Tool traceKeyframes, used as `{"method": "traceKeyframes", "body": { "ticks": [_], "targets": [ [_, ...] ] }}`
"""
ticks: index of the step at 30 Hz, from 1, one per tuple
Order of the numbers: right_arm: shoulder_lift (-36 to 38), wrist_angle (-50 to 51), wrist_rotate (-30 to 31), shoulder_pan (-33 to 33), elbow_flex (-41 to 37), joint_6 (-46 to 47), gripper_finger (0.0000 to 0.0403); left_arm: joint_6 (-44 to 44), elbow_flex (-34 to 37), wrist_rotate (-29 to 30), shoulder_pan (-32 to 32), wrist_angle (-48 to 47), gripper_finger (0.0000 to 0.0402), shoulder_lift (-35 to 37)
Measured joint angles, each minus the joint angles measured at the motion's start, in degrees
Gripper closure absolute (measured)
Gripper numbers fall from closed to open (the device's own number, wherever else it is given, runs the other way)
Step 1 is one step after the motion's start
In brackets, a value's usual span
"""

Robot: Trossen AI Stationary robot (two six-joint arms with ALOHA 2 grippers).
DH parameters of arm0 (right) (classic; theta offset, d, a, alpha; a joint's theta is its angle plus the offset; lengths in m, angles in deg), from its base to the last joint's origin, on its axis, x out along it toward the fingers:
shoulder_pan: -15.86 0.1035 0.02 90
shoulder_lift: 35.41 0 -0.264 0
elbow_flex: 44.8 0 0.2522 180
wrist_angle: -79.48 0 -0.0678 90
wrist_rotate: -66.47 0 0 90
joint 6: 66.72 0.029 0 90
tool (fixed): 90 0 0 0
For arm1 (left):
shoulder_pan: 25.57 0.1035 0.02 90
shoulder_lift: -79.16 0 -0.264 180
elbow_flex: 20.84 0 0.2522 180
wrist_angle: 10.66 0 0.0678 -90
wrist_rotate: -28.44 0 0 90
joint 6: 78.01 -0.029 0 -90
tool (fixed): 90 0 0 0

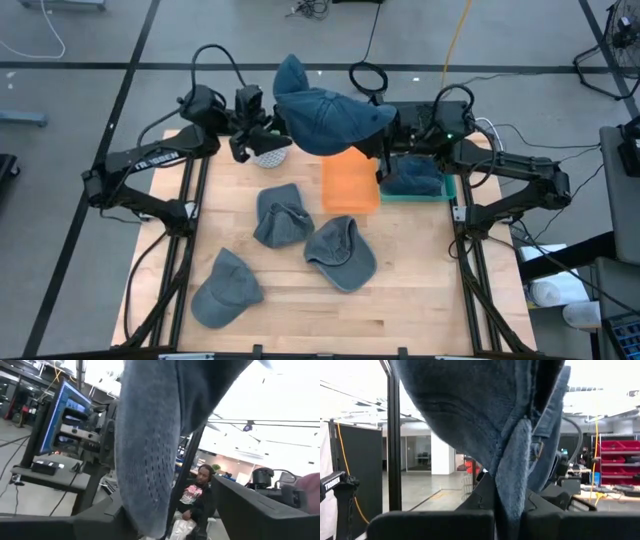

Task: Pick & Place hat
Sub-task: Put the blue cap in the blue bin

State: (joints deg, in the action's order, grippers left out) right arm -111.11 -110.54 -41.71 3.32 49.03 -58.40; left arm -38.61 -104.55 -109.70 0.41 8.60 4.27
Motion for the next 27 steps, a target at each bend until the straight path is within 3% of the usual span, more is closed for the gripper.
{"method": "traceKeyframes", "body": {
  "ticks": [10, 19, 22, 27],
  "targets": [
    [-0.83, -4.35, 4.95, 1.56, -0.02, -0.52, 0.0403, 0.84, 0.0, 6.59, -1.97, 0.27, 0.0205, 0.07],
    [-3.58, -8.07, 8.14, 3.0, -0.07, -1.66, 0.0403, 1.22, 0.0, 8.63, -2.63, -0.31, 0.0202, 0.04],
    [-3.69, -8.16, 8.09, 3.04, -0.07, -1.97, 0.0403, 2.33, 0.0, 9.7, -2.61, -0.3, 0.0231, 0.06],
    [-3.51, -8.14, 8.06, 3.06, -0.07, -2.06, 0.0403, 3.34, 0.0, 10.19, -2.61, -0.27, 0.0313, 0.04]
  ]
}}
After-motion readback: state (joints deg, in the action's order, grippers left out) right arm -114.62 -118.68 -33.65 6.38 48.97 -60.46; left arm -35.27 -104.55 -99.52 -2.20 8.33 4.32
